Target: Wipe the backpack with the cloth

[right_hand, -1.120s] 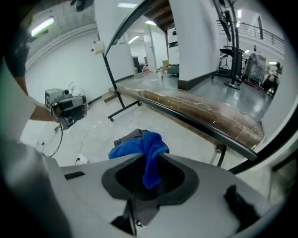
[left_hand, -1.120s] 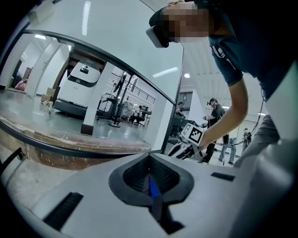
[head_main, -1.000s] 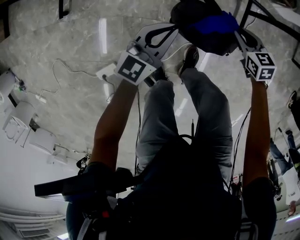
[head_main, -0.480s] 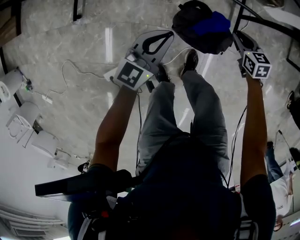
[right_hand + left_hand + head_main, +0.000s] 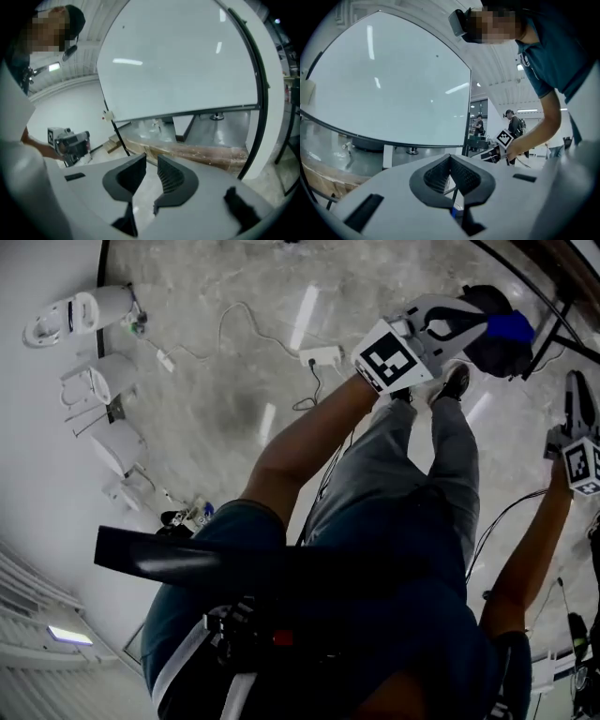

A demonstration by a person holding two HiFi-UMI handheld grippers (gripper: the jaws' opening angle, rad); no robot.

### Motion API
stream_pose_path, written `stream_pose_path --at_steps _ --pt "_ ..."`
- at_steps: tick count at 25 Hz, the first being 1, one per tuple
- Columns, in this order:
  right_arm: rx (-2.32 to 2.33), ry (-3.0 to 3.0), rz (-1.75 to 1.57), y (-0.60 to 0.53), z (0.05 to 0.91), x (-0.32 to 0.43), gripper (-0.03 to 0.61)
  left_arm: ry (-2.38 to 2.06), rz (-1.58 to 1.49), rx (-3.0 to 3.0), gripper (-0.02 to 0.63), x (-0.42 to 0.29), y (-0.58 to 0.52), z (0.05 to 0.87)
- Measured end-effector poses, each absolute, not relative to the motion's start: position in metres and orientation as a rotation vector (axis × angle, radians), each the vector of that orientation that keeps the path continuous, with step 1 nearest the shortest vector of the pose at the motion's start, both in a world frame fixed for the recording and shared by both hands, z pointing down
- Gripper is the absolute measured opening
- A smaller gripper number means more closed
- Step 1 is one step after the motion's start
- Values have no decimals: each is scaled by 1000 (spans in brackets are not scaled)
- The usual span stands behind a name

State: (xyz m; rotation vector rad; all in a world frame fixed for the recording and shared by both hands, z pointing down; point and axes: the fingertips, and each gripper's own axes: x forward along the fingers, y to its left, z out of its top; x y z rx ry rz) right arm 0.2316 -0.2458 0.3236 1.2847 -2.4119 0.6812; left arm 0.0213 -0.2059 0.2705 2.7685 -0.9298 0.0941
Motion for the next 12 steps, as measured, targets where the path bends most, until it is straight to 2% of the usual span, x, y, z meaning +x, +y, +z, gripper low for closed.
stream_pose_path --at_steps 7,12 --pt "1421 -2660 605 -164 153 206 72 -899 -71 2885 -8 16 -149 162" --pt "1503 -2703 495 -99 69 212 72 -866 -158 2950 -8 10 -98 108"
